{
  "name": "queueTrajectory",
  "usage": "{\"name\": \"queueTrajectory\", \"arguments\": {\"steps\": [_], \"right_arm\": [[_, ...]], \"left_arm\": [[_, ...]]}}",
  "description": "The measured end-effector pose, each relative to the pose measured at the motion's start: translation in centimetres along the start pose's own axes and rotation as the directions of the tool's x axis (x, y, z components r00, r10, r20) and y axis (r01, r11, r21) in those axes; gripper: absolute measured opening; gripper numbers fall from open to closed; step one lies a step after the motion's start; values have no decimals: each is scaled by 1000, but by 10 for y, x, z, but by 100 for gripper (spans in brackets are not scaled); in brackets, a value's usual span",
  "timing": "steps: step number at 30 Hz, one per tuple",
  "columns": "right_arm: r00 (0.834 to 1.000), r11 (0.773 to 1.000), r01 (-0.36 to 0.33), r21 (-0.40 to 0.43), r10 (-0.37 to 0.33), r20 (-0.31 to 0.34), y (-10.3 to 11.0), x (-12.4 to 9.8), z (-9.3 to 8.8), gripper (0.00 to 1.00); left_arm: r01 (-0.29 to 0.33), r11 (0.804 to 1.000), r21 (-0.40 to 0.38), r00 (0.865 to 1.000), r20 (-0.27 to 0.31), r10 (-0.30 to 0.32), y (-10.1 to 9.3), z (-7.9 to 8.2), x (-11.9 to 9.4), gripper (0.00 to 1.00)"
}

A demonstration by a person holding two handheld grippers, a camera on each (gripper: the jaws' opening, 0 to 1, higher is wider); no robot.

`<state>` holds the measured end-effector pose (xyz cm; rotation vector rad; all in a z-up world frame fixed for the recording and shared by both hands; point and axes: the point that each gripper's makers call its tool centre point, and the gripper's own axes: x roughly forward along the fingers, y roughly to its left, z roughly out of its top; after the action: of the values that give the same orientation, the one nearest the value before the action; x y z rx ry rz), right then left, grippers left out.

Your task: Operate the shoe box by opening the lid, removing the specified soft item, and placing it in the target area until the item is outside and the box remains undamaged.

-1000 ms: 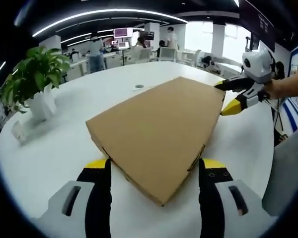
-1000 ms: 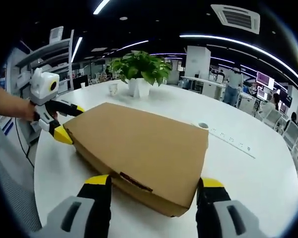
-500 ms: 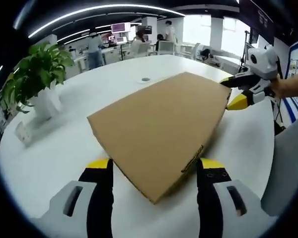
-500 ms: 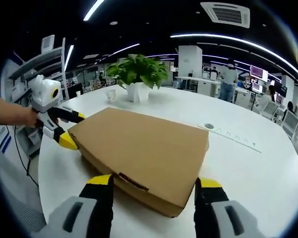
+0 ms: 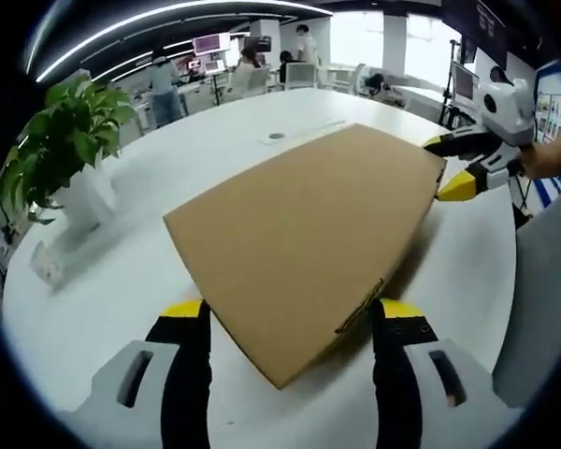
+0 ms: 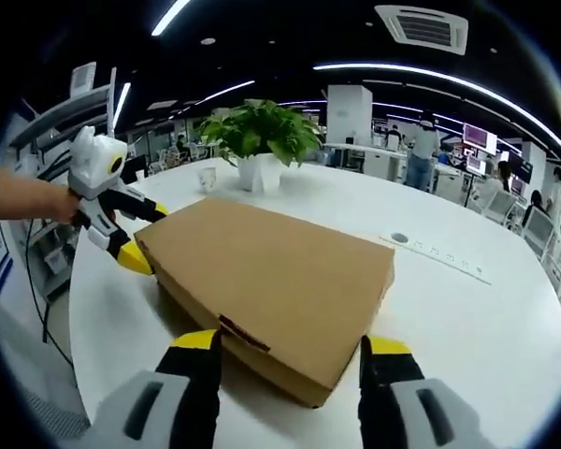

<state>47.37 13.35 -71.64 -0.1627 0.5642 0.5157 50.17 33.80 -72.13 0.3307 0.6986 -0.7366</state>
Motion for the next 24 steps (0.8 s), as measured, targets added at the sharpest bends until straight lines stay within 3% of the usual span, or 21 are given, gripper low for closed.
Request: {"name": "queueTrajectory", "arguments": {"steps": [11, 24], "right_arm": [[999, 998, -33, -58, 32, -15, 21, 3, 1, 50], [999, 996, -53, -69, 53, -3, 24, 7, 4, 52]], "left_arm": [[24, 999, 47, 998, -62, -21, 25, -9, -4, 71], [2, 1000, -1, 999, -40, -2, 26, -12, -7, 70]]}}
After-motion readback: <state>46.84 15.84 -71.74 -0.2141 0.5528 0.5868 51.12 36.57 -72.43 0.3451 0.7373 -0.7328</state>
